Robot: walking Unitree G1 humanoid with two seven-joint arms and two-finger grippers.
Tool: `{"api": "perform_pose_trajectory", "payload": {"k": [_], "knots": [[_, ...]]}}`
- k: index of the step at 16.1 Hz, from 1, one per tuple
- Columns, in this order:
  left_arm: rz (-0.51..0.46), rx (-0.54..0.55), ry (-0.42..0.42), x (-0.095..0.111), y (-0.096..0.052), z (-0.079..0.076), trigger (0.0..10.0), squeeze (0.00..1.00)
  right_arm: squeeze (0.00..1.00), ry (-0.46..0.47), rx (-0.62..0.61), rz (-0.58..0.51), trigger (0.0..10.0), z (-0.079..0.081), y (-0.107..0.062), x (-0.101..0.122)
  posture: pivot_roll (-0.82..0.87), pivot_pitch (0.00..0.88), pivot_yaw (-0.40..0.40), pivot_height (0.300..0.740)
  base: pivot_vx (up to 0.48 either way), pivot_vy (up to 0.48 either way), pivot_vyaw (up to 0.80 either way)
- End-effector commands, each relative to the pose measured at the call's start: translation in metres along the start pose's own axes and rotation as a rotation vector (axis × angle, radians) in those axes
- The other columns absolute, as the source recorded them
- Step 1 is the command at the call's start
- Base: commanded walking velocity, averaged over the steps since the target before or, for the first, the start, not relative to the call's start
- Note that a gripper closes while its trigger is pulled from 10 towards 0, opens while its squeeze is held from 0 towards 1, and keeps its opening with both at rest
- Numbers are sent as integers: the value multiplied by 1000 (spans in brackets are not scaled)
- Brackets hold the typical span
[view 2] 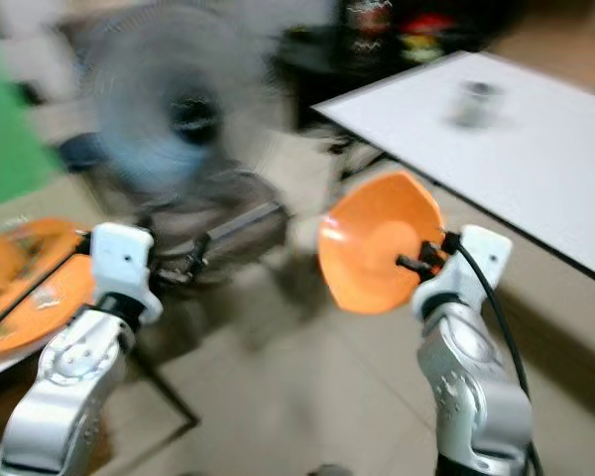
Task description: Setting the table
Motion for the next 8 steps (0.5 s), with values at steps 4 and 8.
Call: {"api": "perform_pose_trajectory", "payload": {"k": [4, 8], "knots": [[25, 38, -7, -4, -6, 14, 10000, 0, 0, 53, 139, 3, 10000, 30, 2, 3, 72, 0, -13, 740, 0, 0, -800], [15, -5, 18, -1, -7, 9, 10000, 0, 0, 3, 249, 12, 10000, 46, 5, 2, 82, 0, -22, 740, 248, 0, 0]]}}
Point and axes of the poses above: a point about 5 cm out from each wrist's last joint towards the gripper, its own y axis pointing out of the wrist towards the gripper, its own x axis along the axis of the wrist's last joint, z = x × y, the point moved 4 cm from there along y, pointing out of the wrist towards the gripper, and after that the axes turned 4 degrees about y, right-handed, at the moved point
